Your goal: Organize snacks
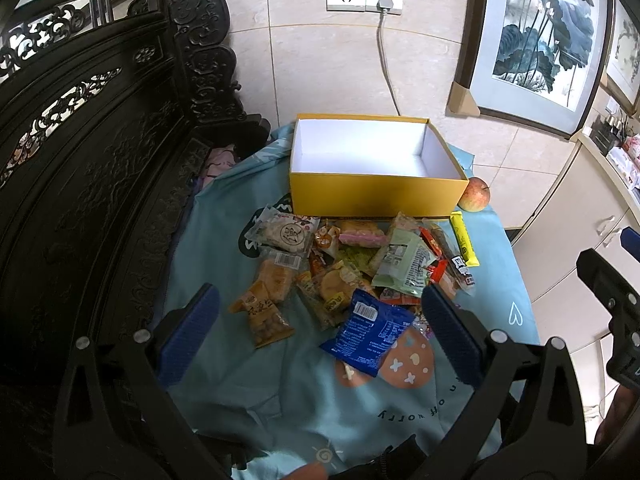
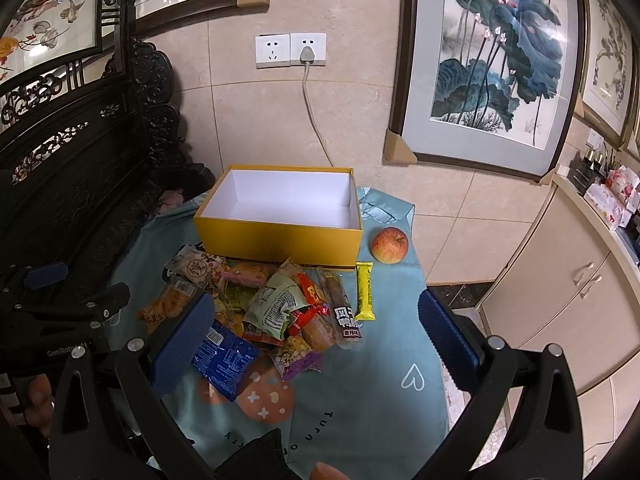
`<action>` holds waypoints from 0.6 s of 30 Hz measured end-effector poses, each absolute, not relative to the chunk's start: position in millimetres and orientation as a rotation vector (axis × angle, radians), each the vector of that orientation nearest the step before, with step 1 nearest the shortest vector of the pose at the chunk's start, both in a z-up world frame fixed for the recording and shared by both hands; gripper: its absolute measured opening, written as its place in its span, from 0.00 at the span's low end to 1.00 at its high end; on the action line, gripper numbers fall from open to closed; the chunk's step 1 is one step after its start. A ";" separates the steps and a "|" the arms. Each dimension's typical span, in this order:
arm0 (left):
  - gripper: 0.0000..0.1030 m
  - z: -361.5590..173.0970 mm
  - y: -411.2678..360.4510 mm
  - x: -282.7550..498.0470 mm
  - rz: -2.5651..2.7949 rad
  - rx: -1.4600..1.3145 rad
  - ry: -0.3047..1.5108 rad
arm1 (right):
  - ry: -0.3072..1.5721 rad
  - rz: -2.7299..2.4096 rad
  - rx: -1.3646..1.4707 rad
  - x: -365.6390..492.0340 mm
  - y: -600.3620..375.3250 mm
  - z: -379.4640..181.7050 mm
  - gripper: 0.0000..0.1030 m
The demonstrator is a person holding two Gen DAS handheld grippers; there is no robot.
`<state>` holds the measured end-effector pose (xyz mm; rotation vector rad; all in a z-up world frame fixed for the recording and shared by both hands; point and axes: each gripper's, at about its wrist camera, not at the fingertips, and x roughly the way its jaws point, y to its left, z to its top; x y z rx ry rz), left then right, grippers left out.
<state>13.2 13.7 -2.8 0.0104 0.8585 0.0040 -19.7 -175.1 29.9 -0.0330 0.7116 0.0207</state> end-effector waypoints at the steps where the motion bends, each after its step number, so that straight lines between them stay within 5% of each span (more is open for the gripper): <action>1: 0.98 -2.8 13.8 13.1 0.004 0.011 0.859 | 0.712 0.021 -0.033 -19.0 -175.6 30.2 0.99; 18: 0.98 -3.1 14.2 13.0 0.003 0.011 0.857 | 0.703 0.033 -0.032 -22.4 -175.6 34.2 0.99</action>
